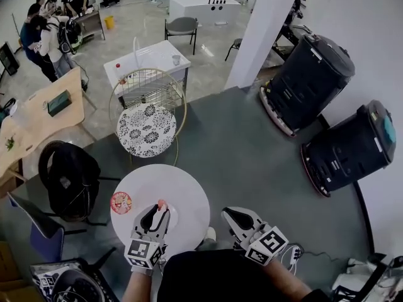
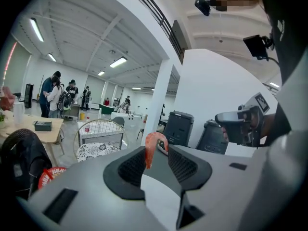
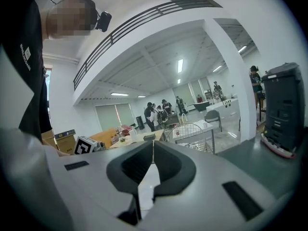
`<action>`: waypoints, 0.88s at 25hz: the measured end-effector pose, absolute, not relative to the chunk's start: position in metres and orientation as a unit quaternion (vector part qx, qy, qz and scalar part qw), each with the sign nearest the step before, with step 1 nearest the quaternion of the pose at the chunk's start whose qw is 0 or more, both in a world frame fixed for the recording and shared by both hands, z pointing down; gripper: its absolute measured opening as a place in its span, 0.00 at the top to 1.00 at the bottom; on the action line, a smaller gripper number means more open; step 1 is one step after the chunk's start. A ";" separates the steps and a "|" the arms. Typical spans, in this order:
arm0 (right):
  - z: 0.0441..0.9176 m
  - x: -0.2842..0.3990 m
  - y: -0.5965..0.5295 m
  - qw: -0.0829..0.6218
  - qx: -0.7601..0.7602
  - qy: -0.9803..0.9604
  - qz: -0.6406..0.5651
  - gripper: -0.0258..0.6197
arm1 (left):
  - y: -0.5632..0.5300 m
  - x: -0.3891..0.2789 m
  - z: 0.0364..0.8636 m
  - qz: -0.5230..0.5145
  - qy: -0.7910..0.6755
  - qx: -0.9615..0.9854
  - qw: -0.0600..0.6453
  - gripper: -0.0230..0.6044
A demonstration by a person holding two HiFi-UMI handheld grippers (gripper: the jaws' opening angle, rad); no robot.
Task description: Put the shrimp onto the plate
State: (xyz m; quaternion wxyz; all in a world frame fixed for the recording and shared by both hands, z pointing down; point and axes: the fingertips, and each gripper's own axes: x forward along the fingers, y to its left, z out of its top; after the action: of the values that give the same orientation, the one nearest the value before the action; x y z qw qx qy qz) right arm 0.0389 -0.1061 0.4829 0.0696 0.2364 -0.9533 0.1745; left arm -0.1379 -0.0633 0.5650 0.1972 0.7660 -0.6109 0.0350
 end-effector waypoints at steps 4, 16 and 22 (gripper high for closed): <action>0.486 0.038 -0.101 0.081 0.242 -0.951 0.173 0.93 | -0.059 -0.138 0.590 0.054 -0.600 0.769 0.214 0.73; 0.493 0.040 -0.094 0.106 0.254 -0.946 0.171 0.93 | -0.041 -0.139 0.678 0.122 -0.580 0.757 0.274 0.73; 0.498 0.039 -0.092 0.112 0.263 -0.942 0.176 0.93 | -0.031 -0.144 0.723 0.167 -0.567 0.750 0.298 0.73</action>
State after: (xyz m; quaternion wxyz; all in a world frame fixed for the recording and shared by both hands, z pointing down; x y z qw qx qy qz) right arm 0.0392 -0.0916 0.4985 0.1120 0.2633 -0.9419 0.1762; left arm -0.1441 -0.0313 0.7234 0.2983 0.7497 -0.5668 0.1665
